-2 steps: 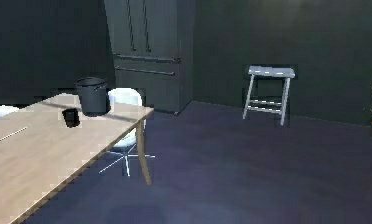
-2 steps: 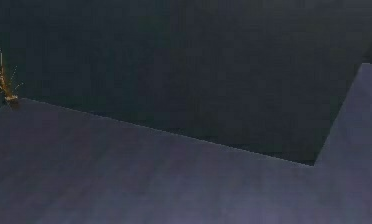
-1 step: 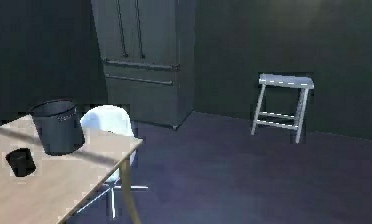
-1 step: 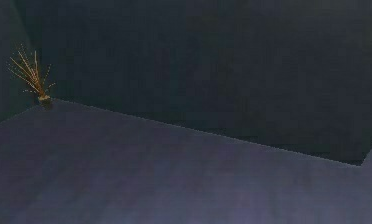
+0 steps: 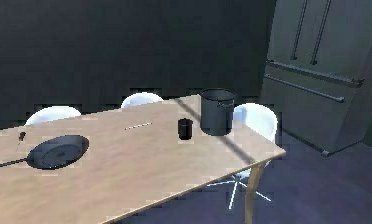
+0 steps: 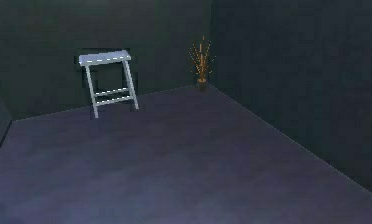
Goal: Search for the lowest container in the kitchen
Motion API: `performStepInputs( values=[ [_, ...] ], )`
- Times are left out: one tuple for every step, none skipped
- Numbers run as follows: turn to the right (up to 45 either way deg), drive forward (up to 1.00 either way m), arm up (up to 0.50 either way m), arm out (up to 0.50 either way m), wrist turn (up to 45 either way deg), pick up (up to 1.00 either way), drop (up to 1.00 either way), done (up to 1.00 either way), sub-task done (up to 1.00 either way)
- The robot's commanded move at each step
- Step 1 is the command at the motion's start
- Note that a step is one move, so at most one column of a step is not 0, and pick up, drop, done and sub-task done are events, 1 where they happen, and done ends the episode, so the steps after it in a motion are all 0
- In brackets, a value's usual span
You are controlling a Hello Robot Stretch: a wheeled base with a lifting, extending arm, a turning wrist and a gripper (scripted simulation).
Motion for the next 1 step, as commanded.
performStepInputs(
  values=[
    [0.0,0.0,0.0,0.0,0.0,0.0,0.0,1.0,0.0]
  ],
)
